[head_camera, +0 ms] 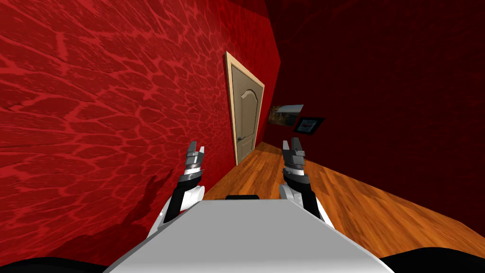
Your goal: Pull the door open
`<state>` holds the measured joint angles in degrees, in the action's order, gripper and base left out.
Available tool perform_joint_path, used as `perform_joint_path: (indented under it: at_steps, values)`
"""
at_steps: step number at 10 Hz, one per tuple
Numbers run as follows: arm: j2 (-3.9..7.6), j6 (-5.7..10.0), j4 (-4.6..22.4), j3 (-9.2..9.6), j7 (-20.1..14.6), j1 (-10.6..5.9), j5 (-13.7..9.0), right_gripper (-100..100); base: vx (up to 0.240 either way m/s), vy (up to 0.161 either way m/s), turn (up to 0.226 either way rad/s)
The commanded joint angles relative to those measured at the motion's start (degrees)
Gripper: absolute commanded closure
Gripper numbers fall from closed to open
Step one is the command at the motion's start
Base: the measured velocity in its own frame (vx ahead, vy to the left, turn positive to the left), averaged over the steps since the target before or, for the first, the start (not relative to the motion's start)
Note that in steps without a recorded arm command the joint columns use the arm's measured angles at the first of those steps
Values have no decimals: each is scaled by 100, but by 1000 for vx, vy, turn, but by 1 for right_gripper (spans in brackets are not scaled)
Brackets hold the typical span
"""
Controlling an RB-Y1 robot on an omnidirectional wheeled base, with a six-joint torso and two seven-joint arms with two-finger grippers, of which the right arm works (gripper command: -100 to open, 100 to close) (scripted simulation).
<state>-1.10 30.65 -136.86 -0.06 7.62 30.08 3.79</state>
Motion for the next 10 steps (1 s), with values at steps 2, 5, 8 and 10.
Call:
perform_joint_path:
  at_steps: [2,5,8,10]
  values:
    - [64,22,273,2,-35,-117,-28,-100,52,-2,148]
    - [181,67,818,7,-104,-352,-84,-100,39,-64,201]
    - [294,113,1351,12,-176,-594,-142,-100,62,-62,159]
    - [376,149,1764,16,-231,-780,-187,-100,64,-60,203]
